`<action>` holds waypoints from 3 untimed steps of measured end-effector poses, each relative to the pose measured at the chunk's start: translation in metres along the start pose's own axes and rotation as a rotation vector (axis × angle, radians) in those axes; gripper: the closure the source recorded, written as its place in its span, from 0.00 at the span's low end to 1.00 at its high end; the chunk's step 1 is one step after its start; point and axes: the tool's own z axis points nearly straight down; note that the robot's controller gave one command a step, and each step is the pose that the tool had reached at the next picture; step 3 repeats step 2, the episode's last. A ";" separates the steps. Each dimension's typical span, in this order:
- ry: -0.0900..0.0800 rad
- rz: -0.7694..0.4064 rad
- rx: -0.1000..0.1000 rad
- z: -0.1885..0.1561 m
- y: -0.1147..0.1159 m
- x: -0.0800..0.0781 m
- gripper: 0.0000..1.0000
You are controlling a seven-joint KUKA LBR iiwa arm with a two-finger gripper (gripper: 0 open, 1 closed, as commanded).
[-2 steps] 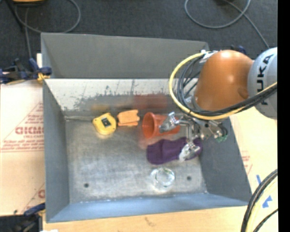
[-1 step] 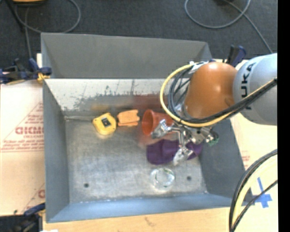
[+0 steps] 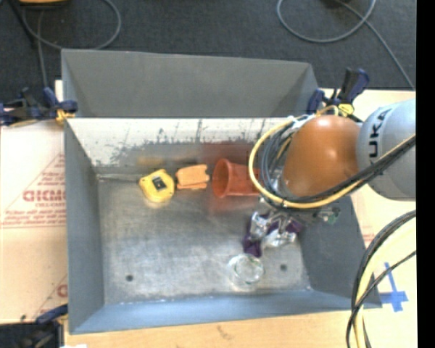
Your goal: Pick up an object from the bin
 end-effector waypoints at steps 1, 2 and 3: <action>-0.001 0.001 0.001 0.000 0.000 0.000 1.00; -0.016 0.042 -0.001 -0.192 0.013 0.027 1.00; -0.016 0.042 -0.001 -0.192 0.013 0.027 1.00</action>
Offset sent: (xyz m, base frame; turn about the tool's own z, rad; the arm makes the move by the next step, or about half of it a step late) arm -0.0288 -0.0162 0.2266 0.0463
